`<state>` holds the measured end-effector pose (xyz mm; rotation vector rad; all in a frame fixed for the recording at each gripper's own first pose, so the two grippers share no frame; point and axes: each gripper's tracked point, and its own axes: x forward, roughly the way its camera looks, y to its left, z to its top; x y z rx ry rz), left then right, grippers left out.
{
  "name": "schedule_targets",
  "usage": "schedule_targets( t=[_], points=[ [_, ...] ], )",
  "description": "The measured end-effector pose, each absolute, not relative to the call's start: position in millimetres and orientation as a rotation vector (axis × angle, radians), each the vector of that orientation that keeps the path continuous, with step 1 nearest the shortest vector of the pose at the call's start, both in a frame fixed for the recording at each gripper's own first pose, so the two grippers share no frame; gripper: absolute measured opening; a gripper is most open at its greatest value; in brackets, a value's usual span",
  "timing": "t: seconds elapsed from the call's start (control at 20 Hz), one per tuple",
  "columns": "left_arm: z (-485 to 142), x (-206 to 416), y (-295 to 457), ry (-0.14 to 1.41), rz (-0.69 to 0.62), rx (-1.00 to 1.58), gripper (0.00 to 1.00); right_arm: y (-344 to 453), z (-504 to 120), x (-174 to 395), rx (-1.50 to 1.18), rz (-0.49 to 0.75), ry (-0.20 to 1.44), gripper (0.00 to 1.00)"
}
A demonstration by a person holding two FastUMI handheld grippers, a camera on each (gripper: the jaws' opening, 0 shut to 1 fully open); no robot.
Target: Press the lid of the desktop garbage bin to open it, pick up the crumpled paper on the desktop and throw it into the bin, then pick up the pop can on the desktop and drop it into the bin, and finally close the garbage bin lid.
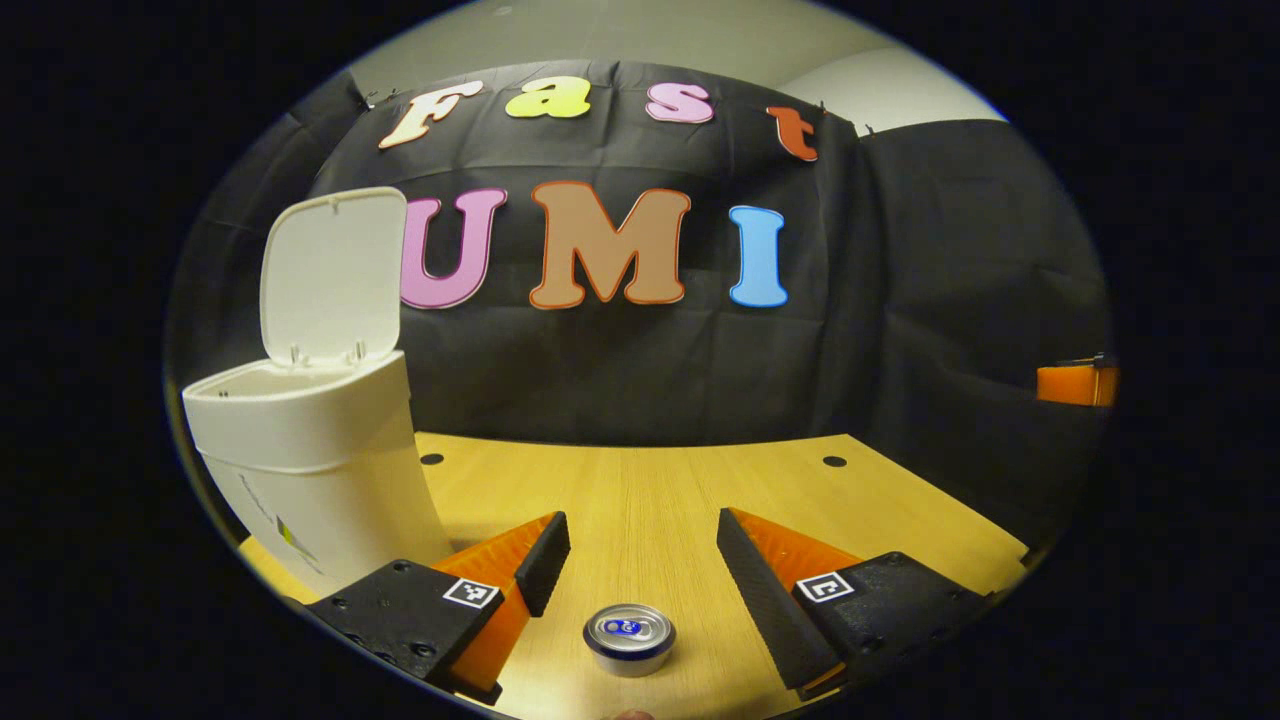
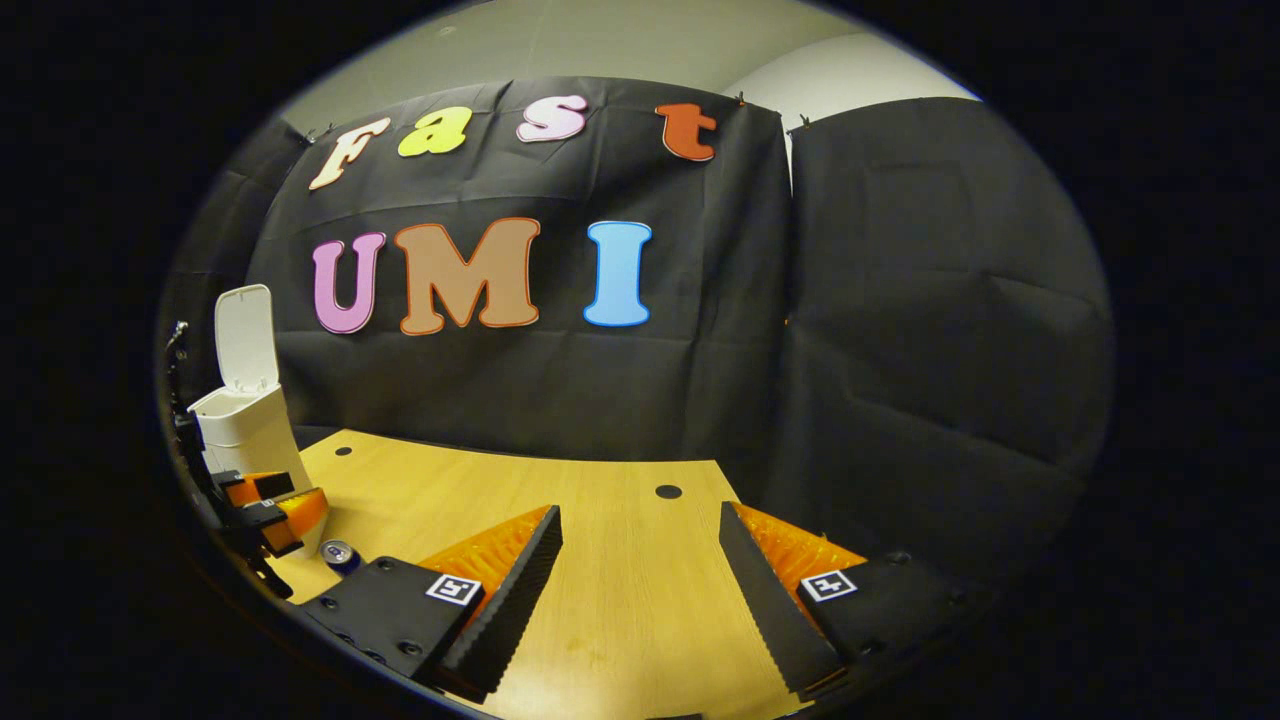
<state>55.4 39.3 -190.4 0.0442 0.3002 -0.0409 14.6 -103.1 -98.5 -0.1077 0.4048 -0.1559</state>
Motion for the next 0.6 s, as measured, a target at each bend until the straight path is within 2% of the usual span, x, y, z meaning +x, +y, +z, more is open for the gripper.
schedule_targets(
  t=[0.6],
  points=[
    [-320,44,53,0.553,0.056,0.071,0.93,-145,-105,-15,-0.1,-0.23,0.458,1.0]
  ],
)
